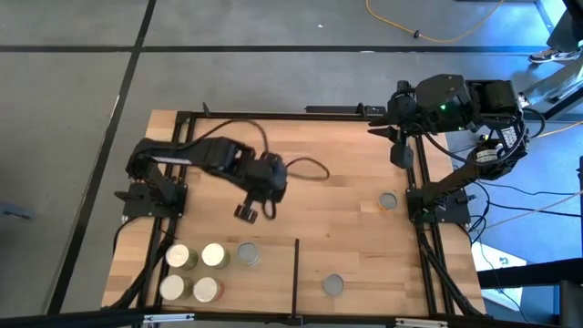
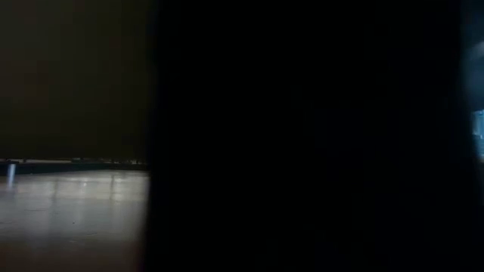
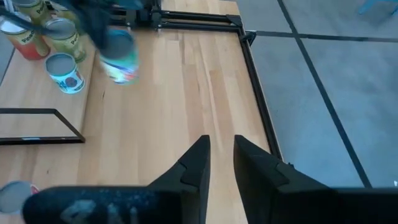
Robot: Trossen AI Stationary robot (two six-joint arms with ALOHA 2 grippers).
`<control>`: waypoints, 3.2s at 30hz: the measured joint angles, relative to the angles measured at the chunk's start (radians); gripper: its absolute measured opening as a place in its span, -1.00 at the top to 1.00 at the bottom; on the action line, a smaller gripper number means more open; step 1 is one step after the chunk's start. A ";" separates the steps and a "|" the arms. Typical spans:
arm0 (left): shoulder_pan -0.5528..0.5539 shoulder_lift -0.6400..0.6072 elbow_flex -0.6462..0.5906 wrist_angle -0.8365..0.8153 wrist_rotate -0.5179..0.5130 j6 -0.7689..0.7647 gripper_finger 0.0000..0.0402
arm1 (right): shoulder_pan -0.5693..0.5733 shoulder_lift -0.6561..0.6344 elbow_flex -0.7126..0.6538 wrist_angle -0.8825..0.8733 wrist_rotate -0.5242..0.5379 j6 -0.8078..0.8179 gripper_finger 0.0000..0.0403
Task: Pick and place cans onto a shelf
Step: Put the canned chicken soup on the shelf
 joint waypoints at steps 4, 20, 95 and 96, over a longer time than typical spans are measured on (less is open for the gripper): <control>-0.108 0.000 0.061 0.003 0.000 -0.184 1.00 | 0.000 0.000 0.000 0.000 0.000 -0.024 0.64; -0.588 0.043 0.067 0.112 -0.116 -0.981 1.00 | 0.000 0.000 0.000 0.000 -0.036 -0.106 0.64; -0.646 0.344 -0.070 0.158 -0.036 -1.249 0.86 | 0.000 0.000 0.000 0.000 -0.038 -0.105 0.64; -0.646 0.344 -0.070 0.158 -0.027 -1.248 0.86 | 0.000 0.000 0.000 0.000 -0.038 -0.103 0.64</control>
